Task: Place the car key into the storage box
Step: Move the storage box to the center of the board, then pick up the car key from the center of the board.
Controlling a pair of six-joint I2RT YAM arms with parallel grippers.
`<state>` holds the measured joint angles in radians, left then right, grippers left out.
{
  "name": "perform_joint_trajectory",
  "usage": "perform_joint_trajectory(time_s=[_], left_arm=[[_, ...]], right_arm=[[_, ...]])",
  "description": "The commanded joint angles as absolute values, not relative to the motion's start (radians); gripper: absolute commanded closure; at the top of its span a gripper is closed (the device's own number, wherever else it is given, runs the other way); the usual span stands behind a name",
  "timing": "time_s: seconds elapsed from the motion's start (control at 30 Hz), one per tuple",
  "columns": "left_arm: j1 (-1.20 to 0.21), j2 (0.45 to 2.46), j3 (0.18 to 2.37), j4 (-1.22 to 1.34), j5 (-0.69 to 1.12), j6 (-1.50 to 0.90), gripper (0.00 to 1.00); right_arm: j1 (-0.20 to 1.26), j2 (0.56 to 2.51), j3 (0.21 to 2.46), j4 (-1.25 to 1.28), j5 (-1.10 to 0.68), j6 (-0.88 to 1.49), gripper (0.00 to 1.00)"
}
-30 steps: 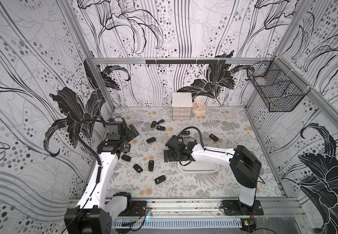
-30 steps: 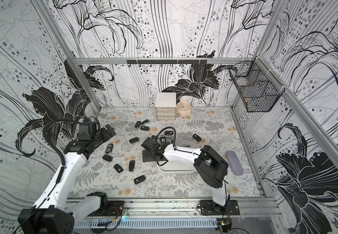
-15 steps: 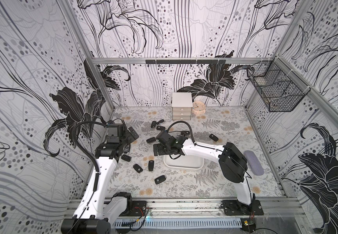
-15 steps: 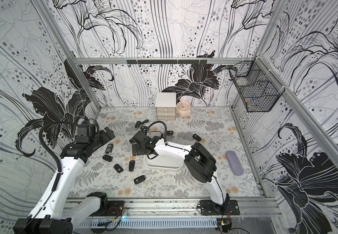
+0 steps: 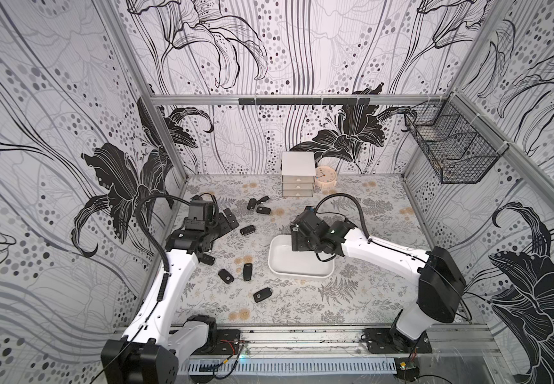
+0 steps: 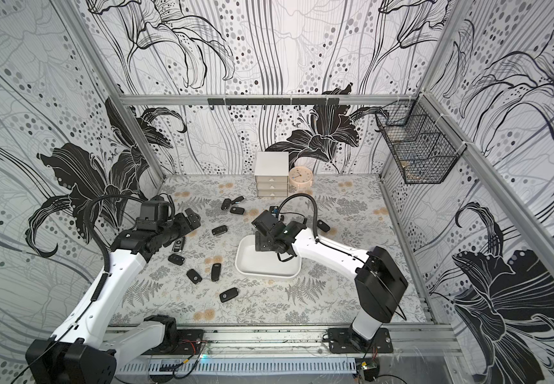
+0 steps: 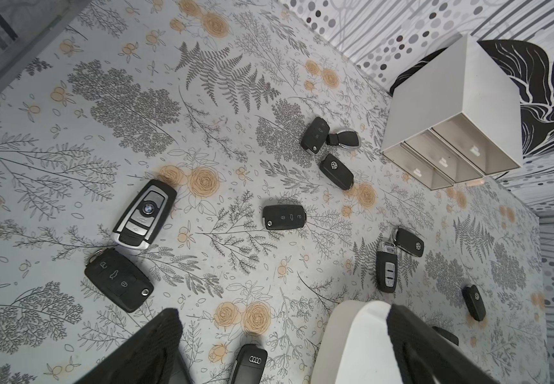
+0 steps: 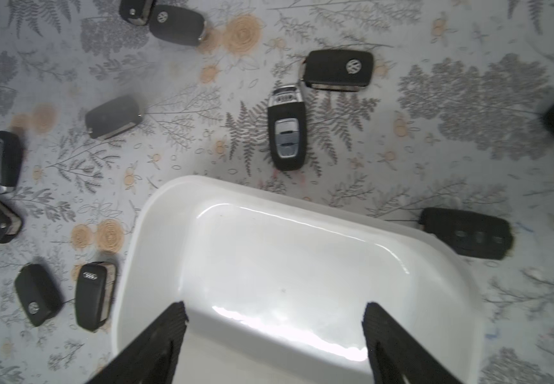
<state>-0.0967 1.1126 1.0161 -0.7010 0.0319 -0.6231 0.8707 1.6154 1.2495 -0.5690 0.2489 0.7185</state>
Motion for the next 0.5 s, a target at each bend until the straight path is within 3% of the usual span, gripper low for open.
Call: perform_joint_trajectory(time_s=[0.0,0.1,0.47], left_arm=[[-0.128,1.146,1.033,-0.659,0.042,-0.648,0.01],[-0.160,1.182,1.035,-0.672,0.035,-0.679,0.00],[-0.317,1.224,1.035,-0.718,-0.109,-0.831,0.00]], right_arm=[[0.865,1.552,1.192,-0.617,0.275,0.729,0.17],[0.850,1.528,1.148,-0.611,0.252,0.719,0.21],[0.749,1.586,1.036,-0.454,0.101,0.617,0.20]])
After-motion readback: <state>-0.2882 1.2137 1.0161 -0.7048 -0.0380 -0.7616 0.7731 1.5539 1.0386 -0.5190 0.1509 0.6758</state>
